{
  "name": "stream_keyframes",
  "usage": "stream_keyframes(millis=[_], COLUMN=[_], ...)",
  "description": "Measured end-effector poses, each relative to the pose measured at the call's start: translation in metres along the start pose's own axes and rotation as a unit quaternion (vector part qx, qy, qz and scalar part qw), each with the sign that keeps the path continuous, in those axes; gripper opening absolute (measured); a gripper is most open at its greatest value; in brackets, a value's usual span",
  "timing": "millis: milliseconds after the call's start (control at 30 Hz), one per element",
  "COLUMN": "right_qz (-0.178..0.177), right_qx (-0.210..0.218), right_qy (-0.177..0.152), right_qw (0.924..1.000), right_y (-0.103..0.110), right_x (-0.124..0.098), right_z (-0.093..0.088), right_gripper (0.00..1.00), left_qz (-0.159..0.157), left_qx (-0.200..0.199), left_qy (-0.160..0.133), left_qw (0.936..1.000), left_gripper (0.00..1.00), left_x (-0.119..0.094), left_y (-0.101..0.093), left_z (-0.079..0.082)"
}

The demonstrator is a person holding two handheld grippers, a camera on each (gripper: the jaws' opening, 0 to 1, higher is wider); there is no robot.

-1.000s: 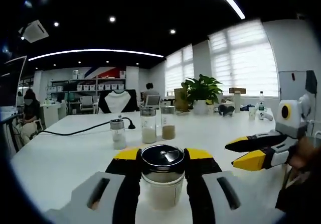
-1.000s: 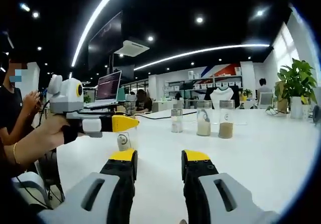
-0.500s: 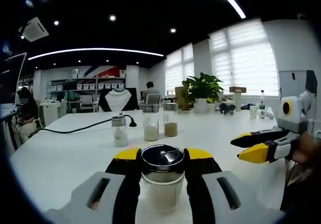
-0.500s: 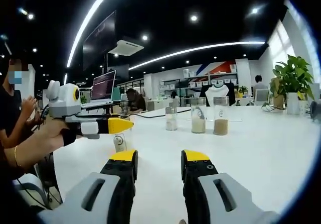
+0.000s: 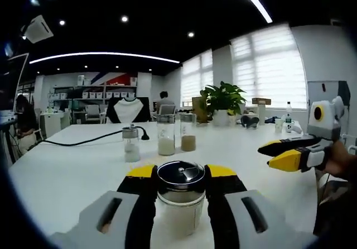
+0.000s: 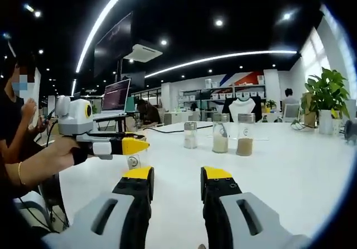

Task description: Rotate the seasoning bottle until the label or dispensing opening points toward the visible target arrow and the bottle remains upright within the marked orientation range

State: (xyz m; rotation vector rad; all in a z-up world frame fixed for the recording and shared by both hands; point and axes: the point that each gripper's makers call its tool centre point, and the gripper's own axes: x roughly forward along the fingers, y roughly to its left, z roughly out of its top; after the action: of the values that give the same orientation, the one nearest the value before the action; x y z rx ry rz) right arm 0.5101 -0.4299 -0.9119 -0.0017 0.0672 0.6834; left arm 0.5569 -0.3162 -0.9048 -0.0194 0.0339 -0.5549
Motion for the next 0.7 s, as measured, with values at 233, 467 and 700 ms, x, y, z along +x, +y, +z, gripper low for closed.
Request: stream_keyframes(millis=[233, 467, 700], right_qz=[-0.001, 0.004, 0.003], right_qx=[0.007, 0.012, 0.017], right_qy=[0.007, 0.021, 0.018], right_qw=[1.0000, 0.9997, 0.9997], right_y=[-0.002, -0.001, -0.002], right_x=[0.001, 0.001, -0.001], right_z=[-0.005, -0.013, -0.012], right_gripper=[0.32, 0.32, 0.32], left_qz=[-0.007, -0.001, 0.007], left_qx=[-0.004, 0.010, 0.009], left_qy=[0.001, 0.013, 0.018], left_qw=[1.0000, 0.9999, 0.9998], left_gripper=[0.35, 0.40, 0.41], left_x=[0.000, -0.002, -0.008], left_y=[-0.001, 0.004, 0.009], left_z=[0.000, -0.003, -0.004])
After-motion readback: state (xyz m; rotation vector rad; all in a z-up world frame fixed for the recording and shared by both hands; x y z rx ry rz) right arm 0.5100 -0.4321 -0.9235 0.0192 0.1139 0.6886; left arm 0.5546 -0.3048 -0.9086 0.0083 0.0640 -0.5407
